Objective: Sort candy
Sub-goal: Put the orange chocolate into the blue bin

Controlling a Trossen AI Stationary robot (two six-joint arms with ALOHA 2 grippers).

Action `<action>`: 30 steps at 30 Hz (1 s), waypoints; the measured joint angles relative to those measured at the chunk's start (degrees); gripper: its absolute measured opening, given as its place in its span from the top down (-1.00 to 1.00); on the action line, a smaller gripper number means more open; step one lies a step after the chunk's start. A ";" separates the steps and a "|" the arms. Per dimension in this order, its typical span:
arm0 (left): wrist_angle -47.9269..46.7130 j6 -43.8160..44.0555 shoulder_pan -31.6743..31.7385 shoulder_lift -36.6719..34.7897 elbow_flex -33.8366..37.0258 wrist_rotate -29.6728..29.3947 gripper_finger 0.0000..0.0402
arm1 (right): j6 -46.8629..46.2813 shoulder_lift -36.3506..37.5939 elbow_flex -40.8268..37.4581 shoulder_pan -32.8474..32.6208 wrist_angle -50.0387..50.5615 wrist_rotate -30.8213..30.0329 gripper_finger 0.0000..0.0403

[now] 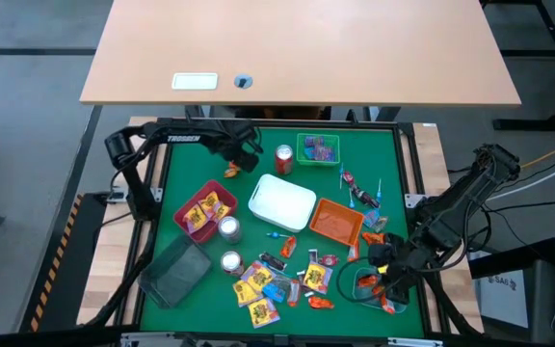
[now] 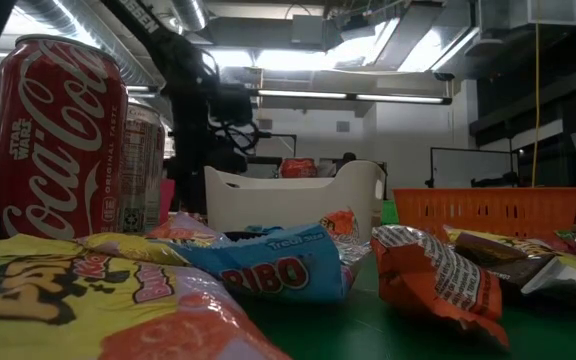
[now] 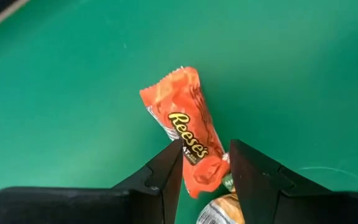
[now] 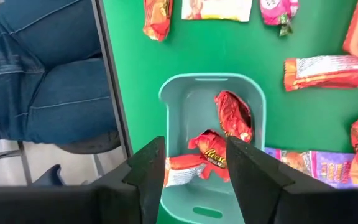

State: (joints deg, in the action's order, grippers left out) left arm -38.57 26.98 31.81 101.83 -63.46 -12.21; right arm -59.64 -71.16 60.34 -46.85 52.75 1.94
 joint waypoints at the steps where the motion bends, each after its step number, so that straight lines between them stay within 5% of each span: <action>1: 0.01 0.00 0.00 0.57 0.00 -0.01 0.40 | 0.00 0.00 0.00 0.00 0.00 -0.39 0.17; 12: 0.29 -0.56 0.07 3.27 0.00 -0.13 0.42 | 0.34 0.00 0.00 -0.01 0.02 -1.55 0.17; 22: 0.19 -3.59 0.07 3.12 -0.02 -0.33 0.87 | 8.19 0.00 0.00 0.00 0.06 -9.24 0.17; 30: 0.00 -5.70 0.11 -0.02 0.00 2.31 0.94 | 19.60 0.02 -0.02 0.00 0.19 -29.16 0.17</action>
State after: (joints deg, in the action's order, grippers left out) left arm -38.58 21.29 31.92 101.81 -63.46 -9.89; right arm -40.04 -71.13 60.31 -46.85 52.95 -27.22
